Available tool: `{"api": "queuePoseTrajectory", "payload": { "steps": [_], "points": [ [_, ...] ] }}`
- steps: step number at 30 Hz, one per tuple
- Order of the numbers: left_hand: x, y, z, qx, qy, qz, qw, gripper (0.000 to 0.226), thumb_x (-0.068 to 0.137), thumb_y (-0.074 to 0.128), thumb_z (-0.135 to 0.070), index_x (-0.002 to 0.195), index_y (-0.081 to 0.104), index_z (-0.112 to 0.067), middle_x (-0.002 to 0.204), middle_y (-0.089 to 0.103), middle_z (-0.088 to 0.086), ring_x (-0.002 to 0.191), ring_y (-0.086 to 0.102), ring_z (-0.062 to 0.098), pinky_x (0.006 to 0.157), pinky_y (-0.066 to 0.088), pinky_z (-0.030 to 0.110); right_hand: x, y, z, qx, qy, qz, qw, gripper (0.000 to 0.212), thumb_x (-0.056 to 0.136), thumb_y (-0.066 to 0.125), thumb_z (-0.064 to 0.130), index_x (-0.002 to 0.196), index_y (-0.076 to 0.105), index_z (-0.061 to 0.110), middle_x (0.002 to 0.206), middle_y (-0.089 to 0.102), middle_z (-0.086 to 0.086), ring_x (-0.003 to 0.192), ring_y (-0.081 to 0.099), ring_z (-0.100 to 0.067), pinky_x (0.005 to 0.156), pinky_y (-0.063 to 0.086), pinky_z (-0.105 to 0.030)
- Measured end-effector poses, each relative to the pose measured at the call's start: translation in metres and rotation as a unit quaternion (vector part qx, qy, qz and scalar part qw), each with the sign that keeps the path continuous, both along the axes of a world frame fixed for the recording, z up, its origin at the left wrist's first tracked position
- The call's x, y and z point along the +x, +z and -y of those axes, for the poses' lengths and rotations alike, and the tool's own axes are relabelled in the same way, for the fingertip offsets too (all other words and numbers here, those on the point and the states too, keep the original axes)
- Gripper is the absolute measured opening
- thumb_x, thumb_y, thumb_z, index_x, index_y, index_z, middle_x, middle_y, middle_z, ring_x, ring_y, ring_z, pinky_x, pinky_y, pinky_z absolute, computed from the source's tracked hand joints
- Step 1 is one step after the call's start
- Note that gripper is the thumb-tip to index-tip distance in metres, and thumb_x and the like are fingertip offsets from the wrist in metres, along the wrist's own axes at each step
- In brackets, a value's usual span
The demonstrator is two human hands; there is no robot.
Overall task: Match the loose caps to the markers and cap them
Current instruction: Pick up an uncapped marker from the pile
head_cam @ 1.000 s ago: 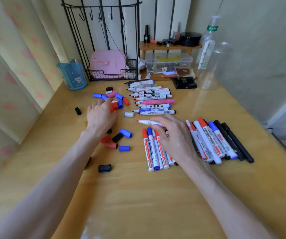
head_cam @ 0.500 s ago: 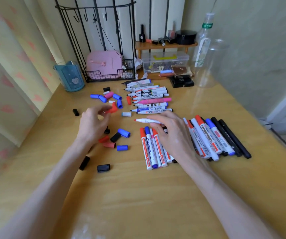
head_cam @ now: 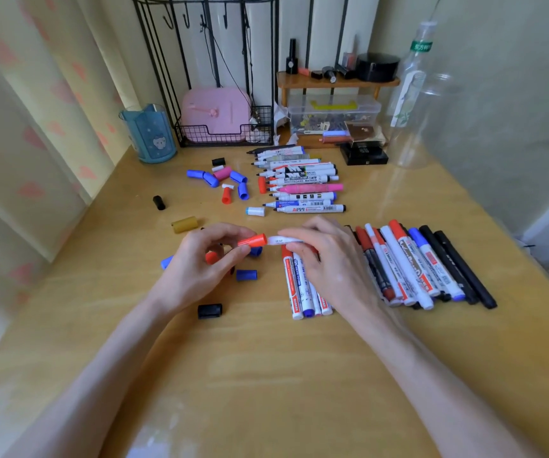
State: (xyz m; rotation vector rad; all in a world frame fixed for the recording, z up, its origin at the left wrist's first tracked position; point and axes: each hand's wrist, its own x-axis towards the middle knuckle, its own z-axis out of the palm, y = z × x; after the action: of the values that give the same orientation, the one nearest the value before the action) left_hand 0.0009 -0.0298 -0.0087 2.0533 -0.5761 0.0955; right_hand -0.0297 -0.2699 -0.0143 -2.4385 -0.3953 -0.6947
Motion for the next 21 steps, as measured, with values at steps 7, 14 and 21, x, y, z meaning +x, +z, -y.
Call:
{"api": "queuePoseTrajectory", "payload": {
  "steps": [7, 14, 21],
  "points": [
    [0.003, -0.002, -0.007, -0.008, 0.012, -0.003, 1.000, 0.018, 0.101, 0.069, -0.022, 0.117, 0.074, -0.025, 0.102, 0.075, -0.004, 0.088, 0.069, 0.021, 0.079, 0.059, 0.050, -0.001, 0.007, 0.006, -0.009, -0.025, 0.026, 0.999, 0.027, 0.095, 0.072, 0.012, 0.117, 0.078, 0.026, 0.096, 0.061, 0.009, 0.095, 0.059, -0.013, 0.084, 0.046, -0.039],
    [-0.003, -0.006, 0.006, -0.006, 0.000, -0.017, 1.000, 0.018, 0.096, 0.070, -0.029, 0.110, 0.077, -0.020, 0.092, 0.077, -0.015, 0.086, 0.073, 0.009, 0.081, 0.058, 0.035, -0.006, 0.000, -0.008, -0.016, 0.041, 0.007, 0.999, 0.022, 0.097, 0.070, 0.017, 0.117, 0.077, 0.024, 0.094, 0.060, 0.005, 0.089, 0.057, -0.017, 0.079, 0.048, -0.040],
    [-0.007, 0.001, 0.007, 0.021, 0.011, 0.038, 0.999, 0.011, 0.097, 0.072, -0.026, 0.106, 0.077, -0.024, 0.086, 0.074, -0.019, 0.078, 0.067, 0.009, 0.074, 0.051, 0.021, -0.006, 0.004, -0.010, -0.006, 0.047, -0.003, 0.999, 0.022, 0.098, 0.069, 0.016, 0.117, 0.077, 0.023, 0.092, 0.062, 0.006, 0.085, 0.060, -0.017, 0.076, 0.051, -0.039]
  ]
}}
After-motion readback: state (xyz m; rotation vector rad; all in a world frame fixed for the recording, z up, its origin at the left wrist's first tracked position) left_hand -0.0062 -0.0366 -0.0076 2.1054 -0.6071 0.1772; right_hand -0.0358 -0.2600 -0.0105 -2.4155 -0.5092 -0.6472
